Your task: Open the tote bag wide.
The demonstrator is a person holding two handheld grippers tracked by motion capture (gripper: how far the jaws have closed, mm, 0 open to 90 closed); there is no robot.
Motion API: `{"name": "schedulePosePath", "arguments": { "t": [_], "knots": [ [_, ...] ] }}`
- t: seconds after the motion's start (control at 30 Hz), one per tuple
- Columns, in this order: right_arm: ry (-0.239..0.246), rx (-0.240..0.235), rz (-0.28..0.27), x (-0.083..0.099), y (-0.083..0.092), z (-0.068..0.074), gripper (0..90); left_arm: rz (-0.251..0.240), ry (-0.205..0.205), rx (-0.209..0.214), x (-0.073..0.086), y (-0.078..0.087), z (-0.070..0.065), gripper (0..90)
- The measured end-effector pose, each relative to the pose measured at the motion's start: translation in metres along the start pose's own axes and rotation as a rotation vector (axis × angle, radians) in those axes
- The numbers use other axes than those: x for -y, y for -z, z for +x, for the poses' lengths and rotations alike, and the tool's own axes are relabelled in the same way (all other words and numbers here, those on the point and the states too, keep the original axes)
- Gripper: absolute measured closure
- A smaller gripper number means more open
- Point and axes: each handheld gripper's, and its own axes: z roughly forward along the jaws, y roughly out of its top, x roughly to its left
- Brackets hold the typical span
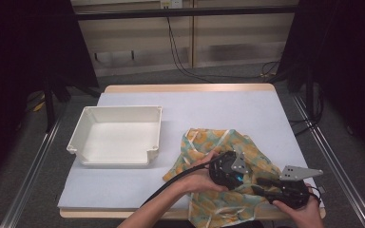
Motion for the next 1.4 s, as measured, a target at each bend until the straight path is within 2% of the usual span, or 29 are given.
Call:
{"name": "schedulePosePath", "arguments": {
  "t": [0.07, 0.13, 0.2, 0.23, 0.3, 0.33, 0.43, 0.47, 0.57, 0.6, 0.63, 0.67, 0.7, 0.73, 0.77, 0.8, 0.87, 0.97, 1.0, 1.1, 1.3, 1.33, 1.4],
  "knots": [
    [0.005, 0.001, -0.012, -0.006, -0.001, 0.001, 55.4, -0.013, -0.001, -0.019, 0.001, 0.000, -0.002, 49.4],
    [0.018, -0.025, -0.023, -0.014, -0.001, 0.002, 56.7, -0.017, 0.007, -0.006, 0.002, 0.002, -0.001, 48.7],
    [0.024, -0.020, -0.032, -0.020, 0.000, 0.002, 62.3, -0.008, 0.005, 0.017, 0.002, 0.002, 0.000, 45.8],
    [0.023, -0.020, -0.029, -0.022, -0.001, 0.001, 65.5, 0.005, -0.012, 0.009, 0.001, 0.002, -0.001, 42.0],
    [0.017, -0.038, -0.002, -0.023, -0.008, -0.003, 66.3, 0.036, -0.046, -0.015, 0.001, 0.002, -0.005, 41.6],
    [0.017, -0.039, 0.017, -0.021, -0.011, -0.004, 66.3, 0.026, -0.044, -0.013, 0.002, 0.001, -0.007, 41.5],
    [0.032, -0.052, 0.072, -0.014, -0.019, -0.005, 58.1, 0.028, -0.057, -0.016, 0.004, 0.002, -0.006, 41.3],
    [0.040, -0.033, 0.085, -0.012, -0.021, -0.004, 53.1, 0.033, -0.067, -0.025, 0.003, 0.001, -0.006, 41.3],
    [0.051, -0.020, 0.132, -0.006, -0.027, -0.003, 51.4, 0.056, -0.087, -0.044, 0.001, -0.001, -0.007, 41.4],
    [0.053, -0.015, 0.145, -0.005, -0.030, -0.002, 53.9, 0.070, -0.095, -0.056, 0.001, -0.001, -0.008, 41.4],
    [0.057, -0.006, 0.136, -0.004, -0.030, -0.001, 64.6, 0.070, -0.099, -0.057, 0.001, -0.001, -0.008, 41.4],
    [0.062, -0.027, 0.136, -0.004, -0.030, -0.001, 74.8, 0.055, -0.092, -0.060, 0.002, -0.001, -0.008, 41.4],
    [0.069, -0.018, 0.130, -0.004, -0.029, 0.001, 82.1, 0.056, -0.087, -0.068, 0.003, -0.001, -0.007, 41.4],
    [0.069, -0.014, 0.120, -0.004, -0.028, 0.001, 88.1, 0.047, -0.080, -0.060, 0.005, 0.001, -0.005, 41.4],
    [0.066, -0.016, 0.119, -0.003, -0.026, 0.000, 89.9, 0.030, -0.063, -0.047, 0.006, 0.002, -0.003, 41.4],
    [0.058, -0.015, 0.122, -0.002, -0.024, -0.001, 90.0, 0.022, -0.051, -0.040, 0.007, 0.003, -0.001, 41.5],
    [0.046, -0.008, 0.117, 0.000, -0.019, -0.002, 90.0, 0.028, -0.065, -0.057, 0.009, 0.005, -0.001, 42.8],
    [0.028, -0.004, 0.110, 0.005, -0.012, -0.002, 90.0, 0.026, -0.058, -0.056, 0.009, 0.005, 0.001, 45.8],
    [0.025, -0.003, 0.105, 0.007, -0.012, -0.003, 90.0, 0.030, -0.056, -0.067, 0.008, 0.004, 0.000, 45.9],
    [0.028, -0.002, 0.117, 0.008, -0.014, -0.003, 90.0, 0.058, -0.087, -0.099, 0.006, 0.001, -0.006, 45.9],
    [0.023, -0.005, 0.121, 0.007, -0.018, -0.006, 90.0, 0.086, -0.108, -0.114, -0.005, -0.007, -0.010, 43.6],
    [0.018, -0.007, 0.121, 0.007, -0.018, -0.006, 90.0, 0.095, -0.130, -0.121, -0.006, -0.009, -0.010, 43.7],
    [0.015, -0.012, 0.117, 0.008, -0.018, -0.007, 90.0, 0.102, -0.129, -0.123, -0.005, -0.010, -0.011, 44.1]
  ]
}}
